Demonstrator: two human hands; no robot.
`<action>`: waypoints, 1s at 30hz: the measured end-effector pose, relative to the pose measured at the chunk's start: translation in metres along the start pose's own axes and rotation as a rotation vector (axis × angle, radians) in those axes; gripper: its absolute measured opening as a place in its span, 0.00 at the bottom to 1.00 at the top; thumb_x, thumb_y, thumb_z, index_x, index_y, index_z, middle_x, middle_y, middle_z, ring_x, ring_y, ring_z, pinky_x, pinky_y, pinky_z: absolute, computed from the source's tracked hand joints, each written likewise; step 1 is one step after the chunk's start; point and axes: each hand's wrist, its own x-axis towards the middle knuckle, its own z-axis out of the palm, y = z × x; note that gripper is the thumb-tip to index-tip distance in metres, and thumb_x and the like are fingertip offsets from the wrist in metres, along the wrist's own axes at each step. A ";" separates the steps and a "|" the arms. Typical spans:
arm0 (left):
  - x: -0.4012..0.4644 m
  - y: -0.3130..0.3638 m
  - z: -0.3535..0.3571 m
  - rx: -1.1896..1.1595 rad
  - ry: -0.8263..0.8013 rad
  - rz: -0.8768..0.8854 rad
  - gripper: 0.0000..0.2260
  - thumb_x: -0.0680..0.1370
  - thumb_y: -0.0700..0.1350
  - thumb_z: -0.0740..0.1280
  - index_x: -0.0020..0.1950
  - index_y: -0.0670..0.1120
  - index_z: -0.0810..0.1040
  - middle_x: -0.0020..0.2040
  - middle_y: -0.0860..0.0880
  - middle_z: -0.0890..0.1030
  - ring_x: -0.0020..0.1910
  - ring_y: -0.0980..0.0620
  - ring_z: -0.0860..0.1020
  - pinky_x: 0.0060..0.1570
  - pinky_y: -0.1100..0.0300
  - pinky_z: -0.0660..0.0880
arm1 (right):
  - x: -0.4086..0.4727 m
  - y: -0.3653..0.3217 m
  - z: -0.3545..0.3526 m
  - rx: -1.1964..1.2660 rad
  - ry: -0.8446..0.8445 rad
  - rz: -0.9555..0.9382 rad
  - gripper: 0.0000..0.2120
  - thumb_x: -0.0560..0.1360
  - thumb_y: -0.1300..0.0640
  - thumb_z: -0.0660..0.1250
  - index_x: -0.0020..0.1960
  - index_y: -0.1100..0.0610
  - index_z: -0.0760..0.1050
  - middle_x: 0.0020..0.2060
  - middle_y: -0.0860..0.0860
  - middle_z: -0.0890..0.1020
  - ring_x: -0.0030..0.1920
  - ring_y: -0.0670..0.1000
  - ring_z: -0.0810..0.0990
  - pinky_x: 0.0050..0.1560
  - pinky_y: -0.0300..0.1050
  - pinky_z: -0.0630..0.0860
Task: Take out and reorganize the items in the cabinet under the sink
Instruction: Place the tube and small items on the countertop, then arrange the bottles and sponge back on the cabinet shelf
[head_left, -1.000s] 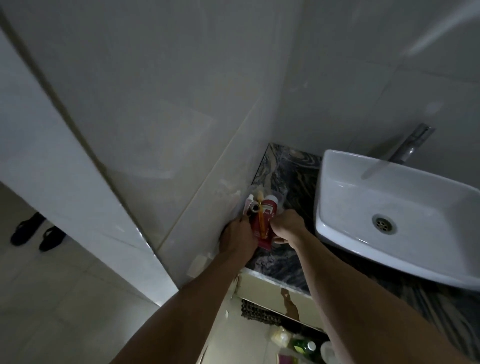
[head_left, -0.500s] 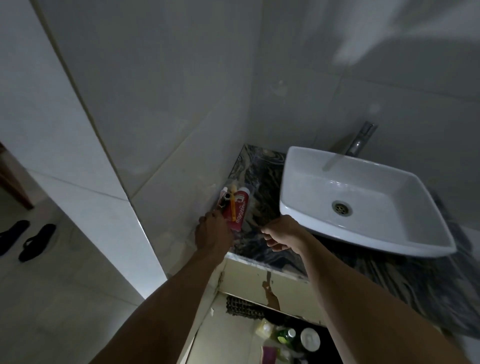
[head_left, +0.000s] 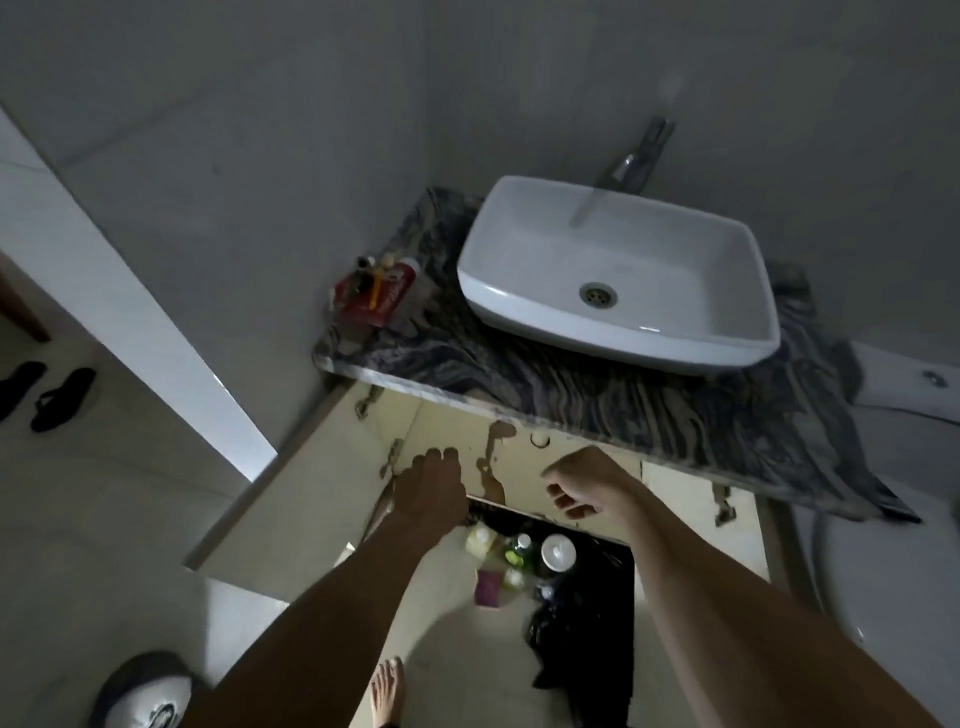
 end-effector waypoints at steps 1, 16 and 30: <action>-0.004 0.010 0.016 0.011 -0.025 0.022 0.17 0.80 0.45 0.59 0.69 0.45 0.68 0.64 0.46 0.74 0.63 0.45 0.74 0.56 0.55 0.72 | 0.004 0.021 -0.002 0.013 0.002 0.027 0.09 0.75 0.57 0.68 0.44 0.63 0.82 0.37 0.56 0.84 0.34 0.53 0.82 0.37 0.46 0.81; 0.043 0.042 0.260 -0.066 -0.338 0.153 0.26 0.80 0.47 0.60 0.77 0.46 0.59 0.66 0.44 0.71 0.61 0.43 0.75 0.56 0.51 0.74 | 0.129 0.232 0.075 -0.083 0.101 0.124 0.13 0.76 0.59 0.66 0.59 0.55 0.82 0.55 0.52 0.84 0.56 0.54 0.81 0.54 0.41 0.75; 0.173 0.081 0.534 -0.279 -0.351 0.309 0.33 0.74 0.40 0.70 0.75 0.37 0.57 0.68 0.37 0.69 0.62 0.40 0.73 0.48 0.56 0.68 | 0.365 0.409 0.181 0.377 0.370 0.126 0.32 0.69 0.66 0.71 0.72 0.56 0.69 0.65 0.54 0.77 0.63 0.55 0.77 0.54 0.45 0.72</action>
